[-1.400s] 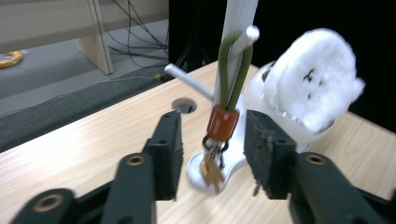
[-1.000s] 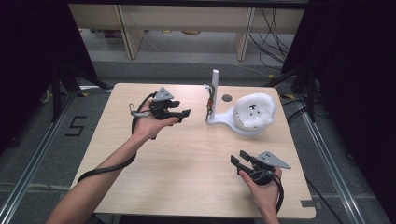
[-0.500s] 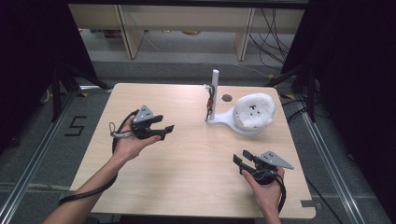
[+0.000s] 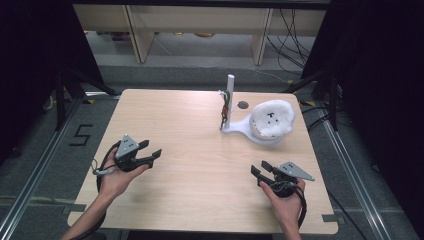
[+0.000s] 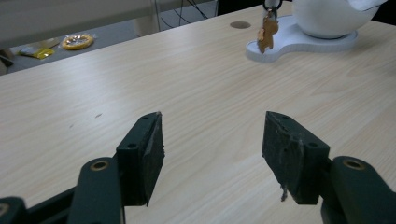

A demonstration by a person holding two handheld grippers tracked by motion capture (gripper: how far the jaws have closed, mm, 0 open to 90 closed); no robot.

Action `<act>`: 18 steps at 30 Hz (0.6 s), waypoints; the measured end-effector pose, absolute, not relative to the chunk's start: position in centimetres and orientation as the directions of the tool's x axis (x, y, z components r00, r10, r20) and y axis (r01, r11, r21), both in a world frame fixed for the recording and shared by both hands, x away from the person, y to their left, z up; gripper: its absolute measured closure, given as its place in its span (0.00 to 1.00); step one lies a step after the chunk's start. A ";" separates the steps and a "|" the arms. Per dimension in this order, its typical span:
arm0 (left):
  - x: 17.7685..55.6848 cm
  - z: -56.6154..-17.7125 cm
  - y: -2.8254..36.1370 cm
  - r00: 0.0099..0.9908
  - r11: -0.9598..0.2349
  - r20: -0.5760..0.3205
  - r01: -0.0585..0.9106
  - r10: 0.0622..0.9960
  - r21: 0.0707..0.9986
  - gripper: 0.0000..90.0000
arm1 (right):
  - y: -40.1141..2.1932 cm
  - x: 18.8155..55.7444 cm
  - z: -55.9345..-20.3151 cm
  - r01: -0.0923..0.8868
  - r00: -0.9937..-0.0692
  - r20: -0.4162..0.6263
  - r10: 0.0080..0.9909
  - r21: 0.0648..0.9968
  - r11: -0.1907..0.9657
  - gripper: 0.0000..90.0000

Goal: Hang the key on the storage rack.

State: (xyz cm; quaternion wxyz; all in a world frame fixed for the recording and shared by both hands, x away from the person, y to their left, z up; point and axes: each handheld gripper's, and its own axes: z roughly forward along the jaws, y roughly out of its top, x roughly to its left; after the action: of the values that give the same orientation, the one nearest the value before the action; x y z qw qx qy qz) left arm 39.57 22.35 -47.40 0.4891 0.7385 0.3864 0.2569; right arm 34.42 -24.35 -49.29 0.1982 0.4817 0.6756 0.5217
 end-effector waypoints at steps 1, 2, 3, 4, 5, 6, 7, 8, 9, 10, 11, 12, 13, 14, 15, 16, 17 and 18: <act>39.3 -47.7 22.6 0.562 -0.222 0.003 0.322 0.827 0.920 0.42 | -24.5 34.6 -49.4 0.424 -0.469 0.211 0.857 0.906 0.009 0.55; 39.1 -48.0 22.8 0.556 -0.216 -0.001 0.325 0.831 0.921 0.42 | -24.5 34.7 -49.5 0.432 -0.474 0.231 0.850 0.902 -0.003 0.55; 38.9 -48.3 23.1 0.546 -0.203 -0.008 0.324 0.838 0.924 0.42 | -24.7 34.7 -49.5 0.426 -0.469 0.219 0.856 0.905 0.001 0.55; 38.7 -48.7 23.4 0.538 -0.205 -0.003 0.325 0.843 0.923 0.42 | -24.7 34.7 -49.6 0.410 -0.465 0.206 0.861 0.912 0.004 0.55; 38.4 -49.0 23.6 0.529 -0.202 0.000 0.325 0.849 0.924 0.42 | -24.7 34.7 -49.5 0.418 -0.464 0.206 0.862 0.909 0.007 0.55; 38.2 -49.4 23.9 0.521 -0.197 0.000 0.324 0.854 0.925 0.42 | -24.8 34.7 -49.6 0.413 -0.464 0.201 0.863 0.911 0.009 0.55; 38.0 -49.7 24.1 0.513 -0.197 0.000 0.329 0.858 0.923 0.42 | -24.8 34.6 -49.5 0.431 -0.456 0.225 0.861 0.902 -0.008 0.55; 37.9 -50.0 24.4 0.509 -0.192 -0.004 0.332 0.861 0.923 0.42 | -24.7 34.5 -49.5 0.448 -0.444 0.250 0.860 0.894 -0.029 0.55; 37.6 -50.4 24.7 0.499 -0.179 -0.014 0.336 0.867 0.925 0.42 | -24.7 34.5 -49.5 0.443 -0.439 0.239 0.866 0.896 -0.023 0.55; 37.5 -50.7 24.9 0.492 -0.178 -0.012 0.338 0.871 0.924 0.42 | -25.0 34.8 -49.6 0.415 -0.457 0.212 0.864 0.910 -0.003 0.55; 37.3 -50.9 25.1 0.487 -0.180 -0.008 0.337 0.873 0.924 0.42 | -24.9 34.7 -49.6 0.432 -0.445 0.235 0.864 0.902 -0.023 0.55; 37.2 -51.2 25.3 0.478 -0.174 -0.009 0.338 0.878 0.925 0.42 | -24.9 34.6 -49.6 0.437 -0.444 0.242 0.863 0.899 -0.027 0.55; 37.0 -51.4 25.5 0.470 -0.169 -0.012 0.340 0.882 0.925 0.42 | -24.9 34.6 -49.6 0.436 -0.445 0.240 0.863 0.900 -0.026 0.55; 36.9 -51.6 25.7 0.468 -0.162 -0.018 0.341 0.884 0.926 0.42 | -25.0 34.7 -49.7 0.437 -0.436 0.234 0.869 0.899 -0.022 0.55; 36.8 -51.8 25.8 0.468 -0.157 -0.021 0.339 0.884 0.928 0.42 | -25.1 34.8 -49.7 0.424 -0.442 0.210 0.872 0.905 -0.003 0.55; 36.7 -51.9 25.9 0.466 -0.152 -0.023 0.335 0.884 0.930 0.42 | -25.2 34.8 -49.8 0.427 -0.440 0.215 0.872 0.904 -0.007 0.55; 36.6 -52.1 26.0 0.459 -0.148 -0.024 0.336 0.888 0.930 0.42 | -25.3 34.8 -49.9 0.424 -0.452 0.218 0.865 0.906 -0.007 0.55; 36.5 -52.2 26.1 0.460 -0.142 -0.028 0.332 0.888 0.933 0.42 | -25.3 34.8 -49.9 0.423 -0.450 0.211 0.868 0.906 -0.001 0.55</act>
State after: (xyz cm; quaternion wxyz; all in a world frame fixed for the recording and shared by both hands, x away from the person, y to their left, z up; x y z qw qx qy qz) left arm 36.53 26.07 -52.25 0.4894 0.7003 0.4352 0.2840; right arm 34.82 -25.32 -49.92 0.2136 0.4790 0.6738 0.5206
